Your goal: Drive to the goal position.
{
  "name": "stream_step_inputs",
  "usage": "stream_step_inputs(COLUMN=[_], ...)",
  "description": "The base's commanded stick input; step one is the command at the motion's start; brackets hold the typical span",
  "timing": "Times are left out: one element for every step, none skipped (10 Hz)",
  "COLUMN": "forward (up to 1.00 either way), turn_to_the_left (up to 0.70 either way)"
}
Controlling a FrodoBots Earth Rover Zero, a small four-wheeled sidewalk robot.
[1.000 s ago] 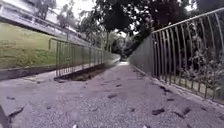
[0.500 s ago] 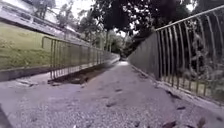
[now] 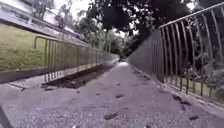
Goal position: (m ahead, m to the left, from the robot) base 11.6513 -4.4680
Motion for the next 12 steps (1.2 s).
stream_step_inputs(forward=[0.5, 0.5, 0.5, 0.5, 0.5, 0.5, 0.5, 0.5, 0.5, 0.5, 0.5, 0.5], turn_to_the_left=[-0.5, -0.22, 0.0, 0.0, 0.0, 0.0, 0.0, 0.0, 0.0, 0.0, 0.0, 0.0])
